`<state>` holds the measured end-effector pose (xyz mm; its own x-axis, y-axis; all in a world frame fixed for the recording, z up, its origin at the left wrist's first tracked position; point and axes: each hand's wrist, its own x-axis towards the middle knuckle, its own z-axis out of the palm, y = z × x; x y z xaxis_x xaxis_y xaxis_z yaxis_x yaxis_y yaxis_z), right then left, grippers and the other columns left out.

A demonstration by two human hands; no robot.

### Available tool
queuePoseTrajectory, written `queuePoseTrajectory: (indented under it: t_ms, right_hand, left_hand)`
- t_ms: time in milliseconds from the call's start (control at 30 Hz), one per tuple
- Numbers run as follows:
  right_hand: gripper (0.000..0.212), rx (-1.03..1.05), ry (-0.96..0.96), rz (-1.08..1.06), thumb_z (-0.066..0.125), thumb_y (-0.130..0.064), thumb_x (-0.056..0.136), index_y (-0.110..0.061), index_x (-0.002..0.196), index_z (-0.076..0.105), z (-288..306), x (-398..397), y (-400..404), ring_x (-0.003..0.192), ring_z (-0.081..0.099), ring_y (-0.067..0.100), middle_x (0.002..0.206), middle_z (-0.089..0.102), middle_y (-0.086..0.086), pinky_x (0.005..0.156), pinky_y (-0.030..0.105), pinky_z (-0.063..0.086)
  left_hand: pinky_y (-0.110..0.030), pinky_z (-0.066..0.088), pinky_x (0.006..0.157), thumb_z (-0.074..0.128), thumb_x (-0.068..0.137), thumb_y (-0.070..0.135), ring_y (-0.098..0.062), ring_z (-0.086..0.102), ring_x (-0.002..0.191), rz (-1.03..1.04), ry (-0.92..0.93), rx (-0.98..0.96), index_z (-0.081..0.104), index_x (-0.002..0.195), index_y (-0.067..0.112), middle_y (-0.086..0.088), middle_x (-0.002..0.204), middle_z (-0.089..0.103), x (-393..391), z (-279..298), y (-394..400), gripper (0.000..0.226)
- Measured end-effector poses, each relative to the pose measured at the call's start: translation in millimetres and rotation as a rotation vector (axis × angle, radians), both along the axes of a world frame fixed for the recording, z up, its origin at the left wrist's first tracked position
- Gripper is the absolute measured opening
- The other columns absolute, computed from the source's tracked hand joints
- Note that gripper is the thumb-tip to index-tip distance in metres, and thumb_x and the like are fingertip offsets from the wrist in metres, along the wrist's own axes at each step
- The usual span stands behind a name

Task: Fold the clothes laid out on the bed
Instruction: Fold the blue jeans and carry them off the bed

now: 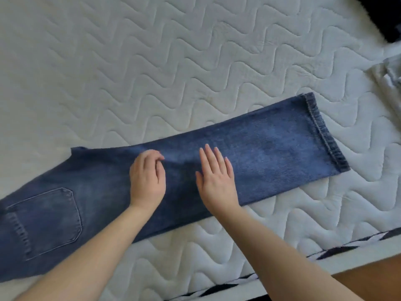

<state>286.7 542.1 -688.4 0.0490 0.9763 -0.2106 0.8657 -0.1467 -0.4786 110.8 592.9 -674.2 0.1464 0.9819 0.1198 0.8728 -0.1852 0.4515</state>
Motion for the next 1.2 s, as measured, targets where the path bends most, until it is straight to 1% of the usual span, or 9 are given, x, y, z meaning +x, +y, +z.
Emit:
queuePoseTrajectory:
  t_ms: [133,267,500,600,733,833,933,1067,1200]
  right_hand:
    - [0.058,-0.029,-0.053,0.14,0.031,-0.037,0.104,-0.02,0.157,0.013,-6.8,-46.4,10.7,0.151,0.0,0.019,0.164,0.007,-0.001,0.122,0.038,-0.002]
    - [0.06,-0.041,-0.111,0.239,0.029,-0.04,0.104,-0.019,0.157,0.013,-9.8,-99.6,25.0,0.151,0.0,0.02,0.165,0.006,-0.001,0.122,0.04,-0.001]
    - [0.065,-0.086,-0.301,0.401,0.014,-0.06,0.099,-0.033,0.156,-0.002,-38.3,-132.6,55.8,0.151,-0.008,0.015,0.165,-0.006,-0.004,0.121,0.041,-0.008]
    - [0.071,-0.135,-0.379,0.248,0.003,-0.073,0.092,-0.04,0.154,-0.008,-42.9,-123.7,64.9,0.15,-0.013,0.015,0.163,-0.014,-0.002,0.117,0.045,-0.018]
    - [0.079,-0.24,-0.396,0.04,-0.005,-0.075,0.088,-0.033,0.155,-0.007,-36.1,-122.3,79.3,0.149,-0.015,0.015,0.164,-0.014,0.0,0.118,0.047,-0.017]
    - [0.073,-0.228,-0.331,0.081,0.005,-0.064,0.095,-0.025,0.157,0.001,-26.7,-140.2,94.5,0.15,-0.012,0.015,0.165,-0.007,-0.001,0.12,0.044,-0.012]
    - [0.058,-0.119,-0.164,0.178,0.024,-0.051,0.102,-0.023,0.153,0.025,-21.0,-170.6,115.7,0.149,0.008,0.018,0.161,0.019,-0.002,0.12,0.04,0.002]
    - [0.043,-0.094,0.012,0.197,0.046,-0.047,0.098,-0.023,0.133,0.052,-14.7,-207.0,144.8,0.125,0.041,0.026,0.133,0.051,0.002,0.105,0.039,0.027]
    - [0.045,-0.24,-0.111,0.298,0.066,-0.052,0.085,-0.025,0.119,0.054,-10.6,-215.0,167.2,0.114,0.048,0.027,0.12,0.054,0.003,0.093,0.038,0.032]
  left_hand:
    - [-0.047,0.034,0.108,0.041,0.097,0.026,-0.03,0.039,0.138,-0.068,0.294,-0.072,0.052,0.137,0.009,-0.011,0.15,0.042,-77.9,-24.4,-43.4,0.045]
    - [-0.057,0.023,0.115,0.033,0.098,0.046,-0.032,0.022,0.147,-0.075,0.519,-0.239,0.026,0.154,0.021,-0.01,0.163,0.015,-139.1,-38.8,-59.5,0.062]
    - [-0.058,0.008,0.118,0.021,0.097,0.061,-0.028,0.009,0.151,-0.017,0.552,-0.297,0.009,0.157,0.031,-0.006,0.165,0.003,-207.0,-55.4,-68.2,0.068]
    - [-0.058,0.008,0.118,0.017,0.097,0.063,-0.021,0.004,0.152,-0.063,0.551,-0.3,0.004,0.156,0.033,-0.003,0.165,-0.002,-235.8,-58.7,-82.7,0.068]
    - [-0.058,0.018,0.115,0.026,0.099,0.055,-0.02,0.02,0.149,-0.111,0.515,-0.246,0.022,0.155,0.031,-0.004,0.163,0.017,-250.0,-50.8,-78.4,0.061]
    - [-0.044,0.034,0.098,0.032,0.102,0.043,-0.026,0.057,0.116,-0.114,0.348,-0.067,0.064,0.121,0.022,-0.004,0.127,0.058,-250.0,-37.1,-46.7,0.042]
    - [-0.04,0.037,0.087,0.044,0.098,0.036,-0.027,0.058,0.1,0.032,0.189,-0.017,0.065,0.106,0.015,-0.004,0.109,0.059,-248.9,-24.6,6.5,0.03]
    - [-0.044,0.04,0.1,0.061,0.092,0.041,-0.029,0.048,0.122,0.26,0.097,-0.31,0.05,0.134,0.013,-0.009,0.132,0.052,-247.1,-19.9,78.1,0.052]
    - [-0.037,0.045,0.094,0.079,0.078,0.039,-0.024,0.057,0.109,0.222,-0.05,-0.597,0.061,0.118,0.019,-0.003,0.116,0.061,-251.2,-17.5,132.0,0.048]
